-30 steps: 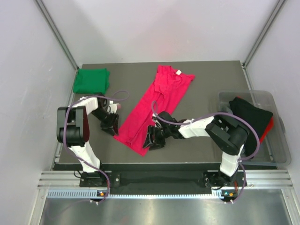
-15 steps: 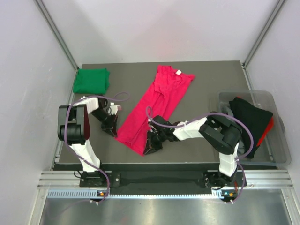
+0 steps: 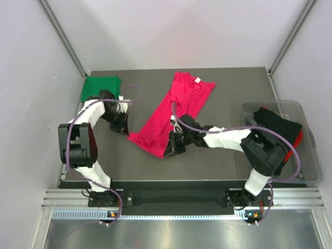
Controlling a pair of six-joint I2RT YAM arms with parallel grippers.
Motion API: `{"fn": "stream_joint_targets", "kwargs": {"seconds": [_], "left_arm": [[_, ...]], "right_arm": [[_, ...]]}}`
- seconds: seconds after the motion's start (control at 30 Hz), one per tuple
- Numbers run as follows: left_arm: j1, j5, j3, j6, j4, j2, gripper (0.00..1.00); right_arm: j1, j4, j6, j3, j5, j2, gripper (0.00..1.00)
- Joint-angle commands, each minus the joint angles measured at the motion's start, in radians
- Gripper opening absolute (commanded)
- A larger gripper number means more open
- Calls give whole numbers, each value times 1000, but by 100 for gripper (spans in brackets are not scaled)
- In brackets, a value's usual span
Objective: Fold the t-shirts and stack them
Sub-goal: Fold the tshirt
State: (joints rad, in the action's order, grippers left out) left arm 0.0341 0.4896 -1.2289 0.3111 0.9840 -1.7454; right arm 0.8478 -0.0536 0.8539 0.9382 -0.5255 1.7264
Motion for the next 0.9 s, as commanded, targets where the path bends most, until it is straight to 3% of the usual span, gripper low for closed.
{"fn": "stream_joint_targets", "kwargs": {"seconds": [0.0,0.33,0.53,0.67,0.87], "left_arm": [[0,41,-119,-9,16,72,0],[-30,75,-280,-75,-5,4,0],[-155,41,-440,-118,-71,-143,0],[-187,30,-616,-136,-70,-296,0],[-226,1,-786,-155,-100,-405,0]], "right_arm": [[-62,-9,-73,34,-19,-76,0],[-234,4,-79,21,-47,-198,0],[-272,14,-98,17,-44,-218,0],[-325,-2,-122,8,-27,-229,0],[-412,12,-150,-10,-13,-251,0]]}}
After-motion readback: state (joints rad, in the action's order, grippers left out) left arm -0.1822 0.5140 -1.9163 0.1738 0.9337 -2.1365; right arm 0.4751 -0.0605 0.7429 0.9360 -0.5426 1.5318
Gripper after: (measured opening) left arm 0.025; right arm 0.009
